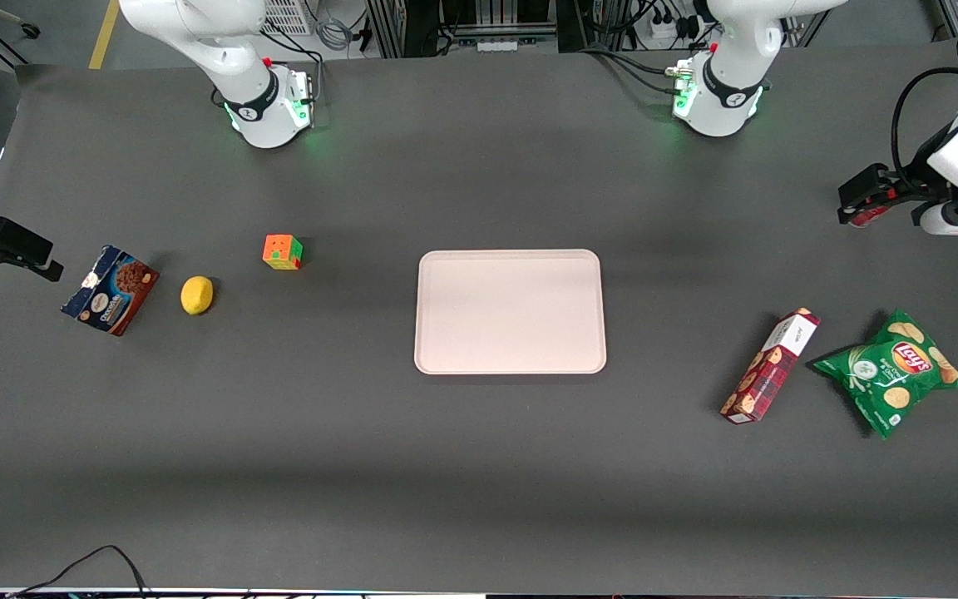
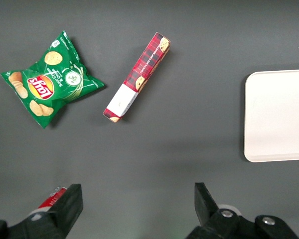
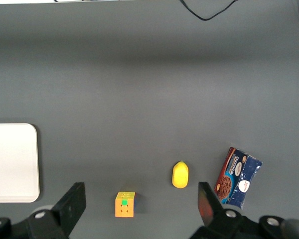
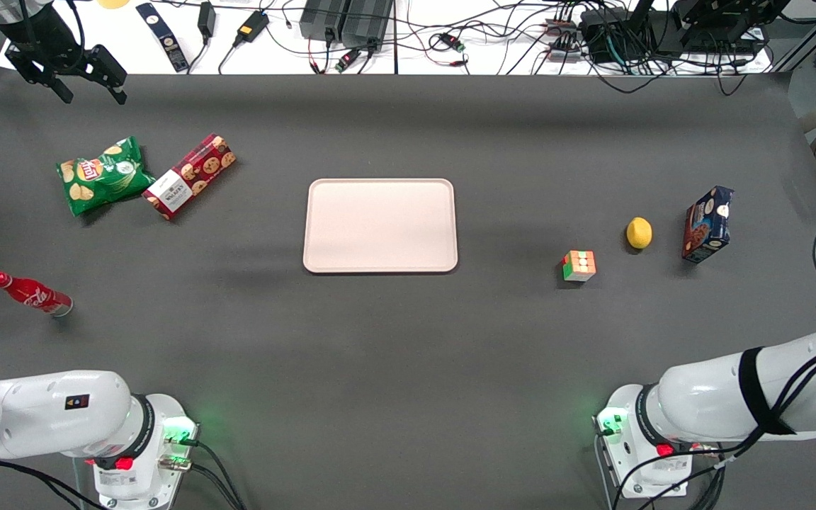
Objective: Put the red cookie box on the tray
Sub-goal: 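Move the left gripper toward the red plaid shortbread box, then lower the left gripper over the box and close it around the box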
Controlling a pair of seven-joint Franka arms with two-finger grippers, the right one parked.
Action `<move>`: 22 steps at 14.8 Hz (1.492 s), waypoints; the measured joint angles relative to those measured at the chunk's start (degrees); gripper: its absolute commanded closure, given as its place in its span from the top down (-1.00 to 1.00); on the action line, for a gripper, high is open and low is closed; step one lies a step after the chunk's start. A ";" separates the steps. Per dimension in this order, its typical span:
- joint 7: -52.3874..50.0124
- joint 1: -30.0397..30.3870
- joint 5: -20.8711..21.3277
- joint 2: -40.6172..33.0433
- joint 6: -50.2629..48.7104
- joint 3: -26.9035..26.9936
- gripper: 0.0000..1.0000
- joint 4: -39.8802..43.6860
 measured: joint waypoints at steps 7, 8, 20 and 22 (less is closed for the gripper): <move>0.08 0.00 1.42 -0.73 -0.03 -0.03 1.00 0.18; 0.09 0.00 1.43 -0.71 -0.03 -0.03 1.00 0.15; 23.45 0.71 7.62 15.17 17.06 0.11 1.00 -2.40; 26.54 0.69 7.93 18.53 20.73 -0.10 1.00 -2.37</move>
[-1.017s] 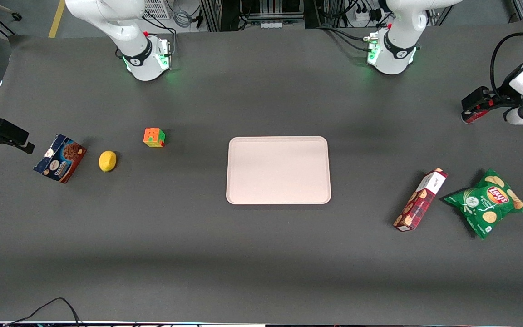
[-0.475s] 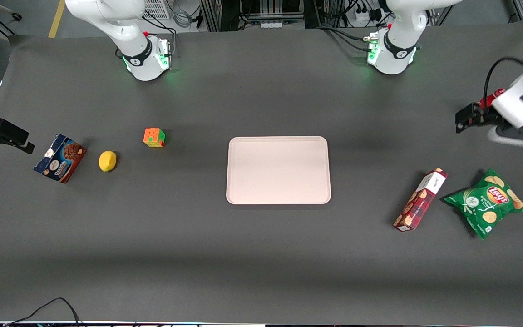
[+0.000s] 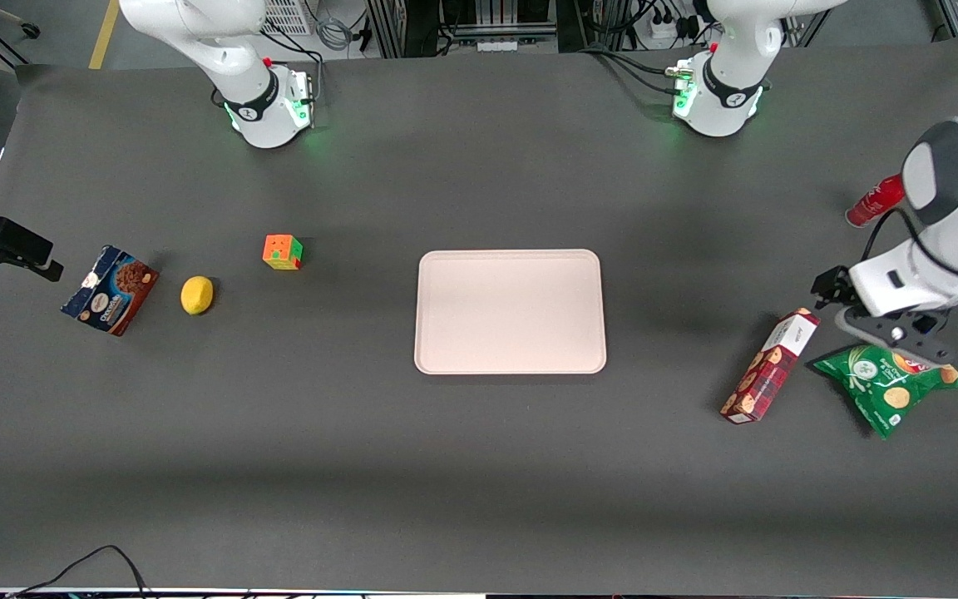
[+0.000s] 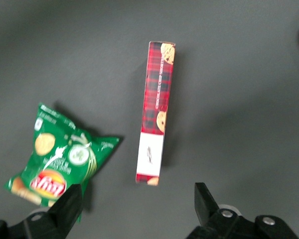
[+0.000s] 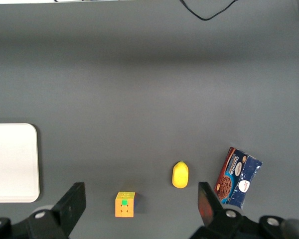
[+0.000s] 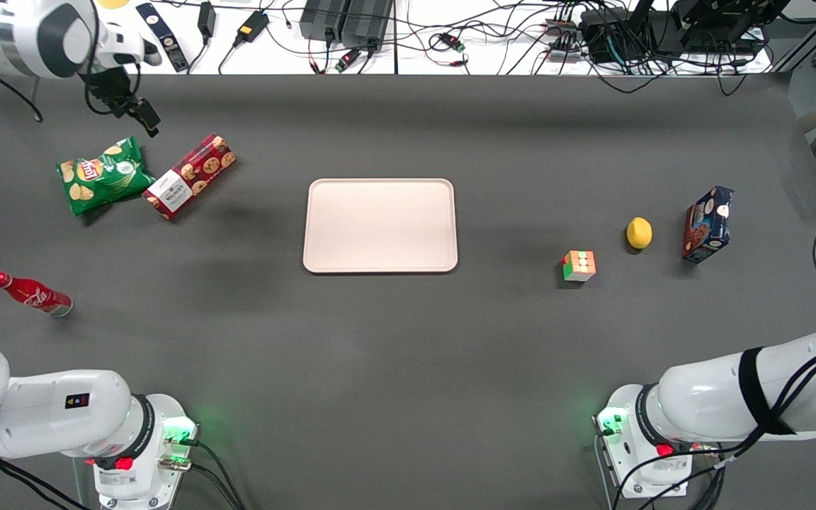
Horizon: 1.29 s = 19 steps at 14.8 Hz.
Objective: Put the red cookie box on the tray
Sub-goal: 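Lower the left gripper over the box and close it around the box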
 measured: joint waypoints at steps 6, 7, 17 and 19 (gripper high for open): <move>3.93 -0.18 0.23 8.21 8.28 -0.27 1.00 0.01; 4.04 -0.19 0.27 9.35 9.19 -0.28 1.00 0.03; 4.38 -0.93 2.70 17.09 16.26 -0.30 1.00 0.04; 4.38 -0.93 2.76 18.15 16.85 -0.27 1.00 0.05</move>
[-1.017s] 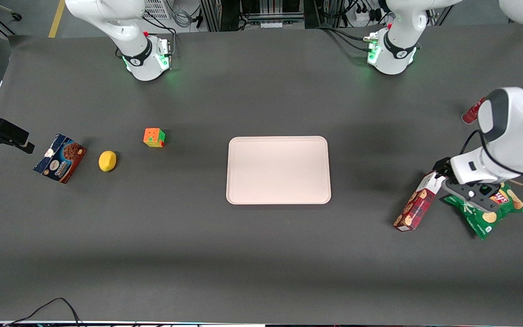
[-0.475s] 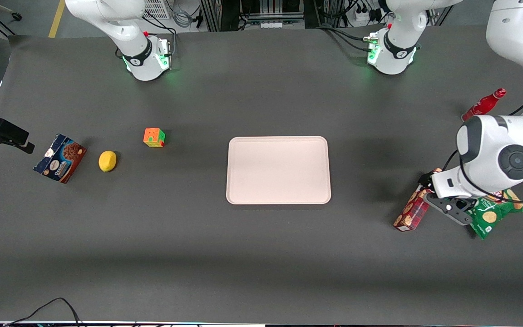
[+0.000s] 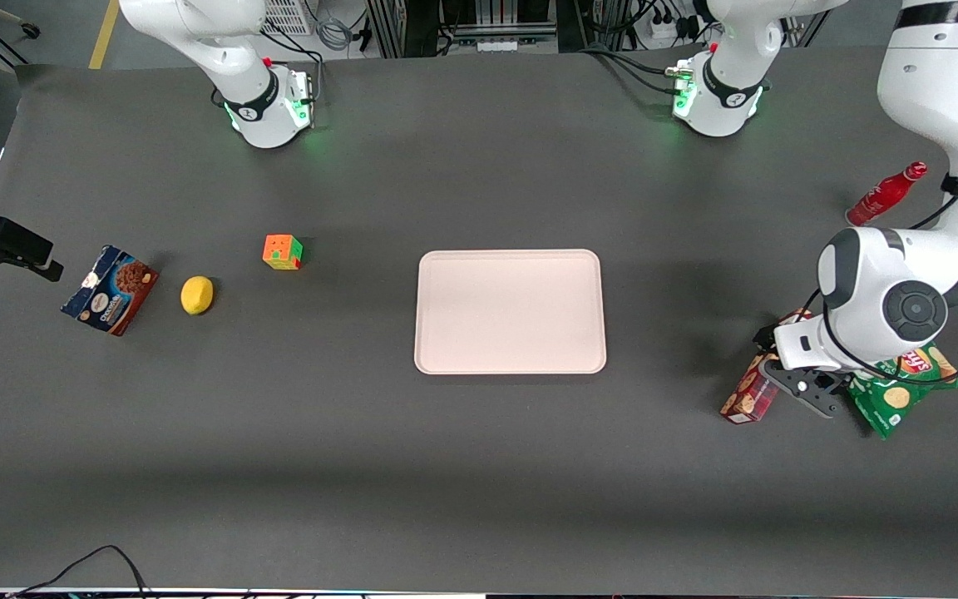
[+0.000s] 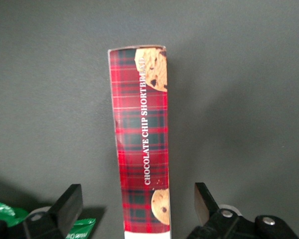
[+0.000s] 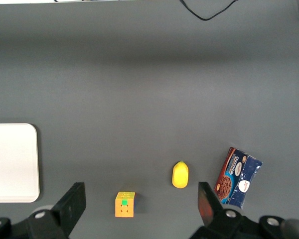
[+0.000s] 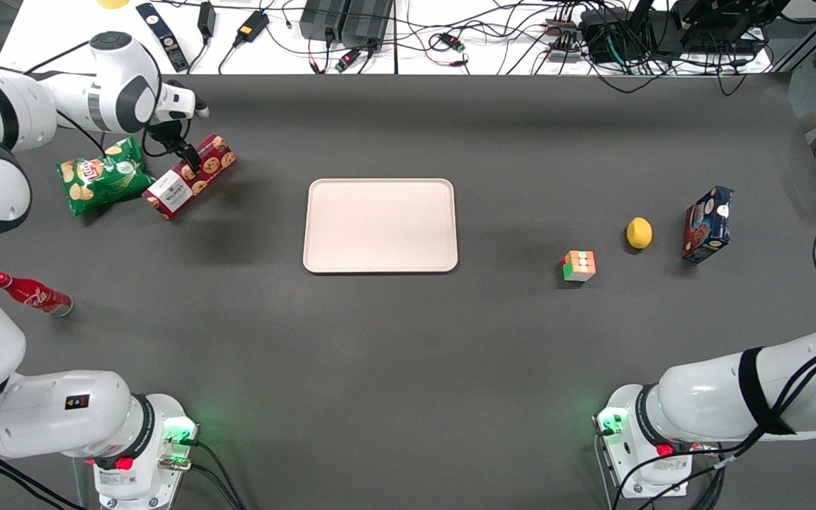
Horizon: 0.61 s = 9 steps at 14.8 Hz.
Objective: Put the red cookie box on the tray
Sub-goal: 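Lower the left gripper over the box and close it around the box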
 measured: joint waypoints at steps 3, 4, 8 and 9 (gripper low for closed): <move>0.00 0.01 0.05 1.65 1.60 0.10 0.88 -0.01; 0.00 0.01 0.07 2.14 2.06 0.16 0.67 -0.01; 0.00 0.03 0.08 3.35 2.20 0.29 -0.41 -0.01; 0.00 0.03 0.08 3.43 2.21 0.29 -0.59 -0.01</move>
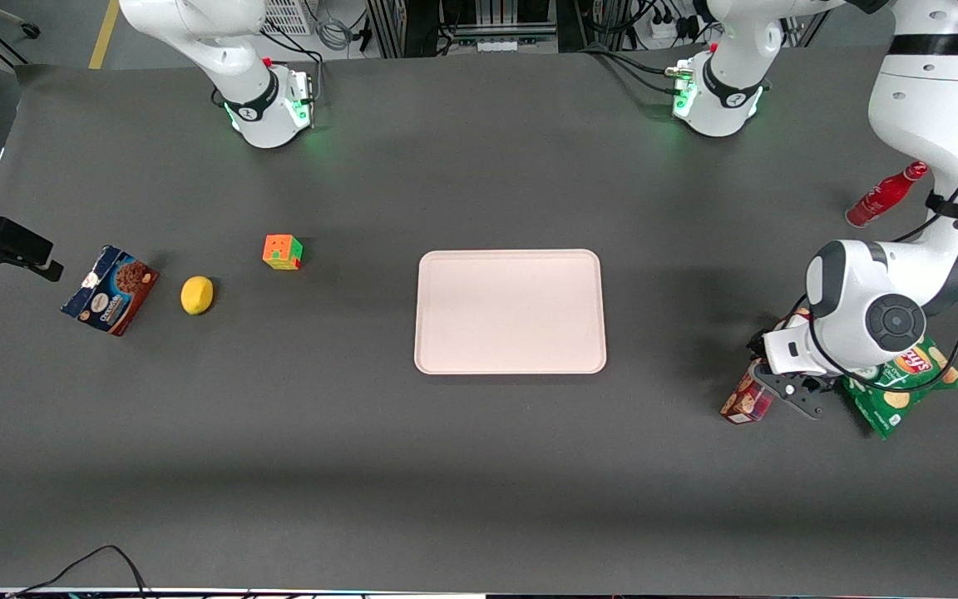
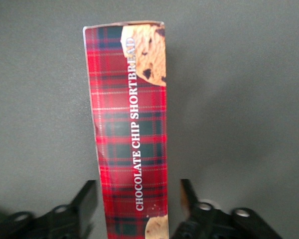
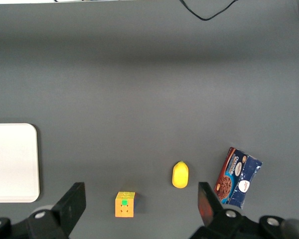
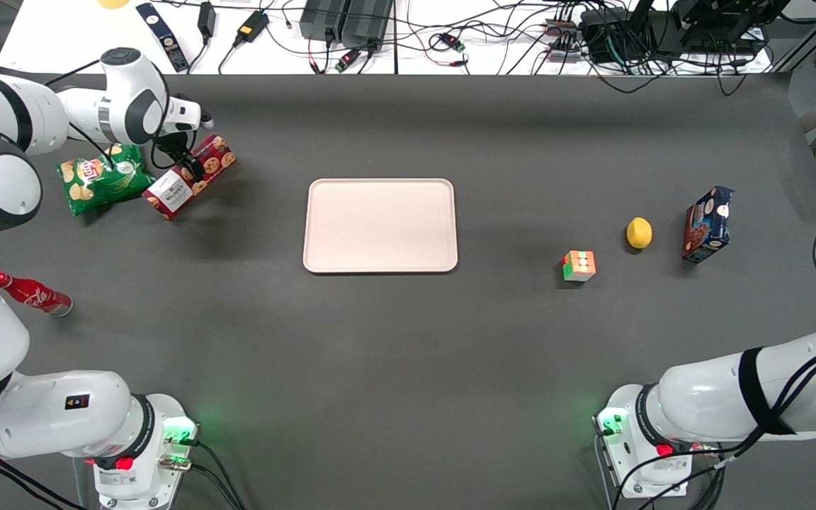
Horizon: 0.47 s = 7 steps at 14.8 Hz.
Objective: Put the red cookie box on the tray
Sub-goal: 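Lower the left gripper over the box and close it around the box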
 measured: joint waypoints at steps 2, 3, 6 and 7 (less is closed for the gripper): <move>0.00 0.00 0.00 0.01 0.06 0.00 -0.92 0.01; 0.00 -0.01 0.00 0.01 0.08 -0.02 -1.00 0.03; 0.00 -0.01 0.02 0.01 0.08 -0.03 -1.00 0.39; -0.04 -0.02 0.02 -0.01 0.06 -0.06 -1.00 0.58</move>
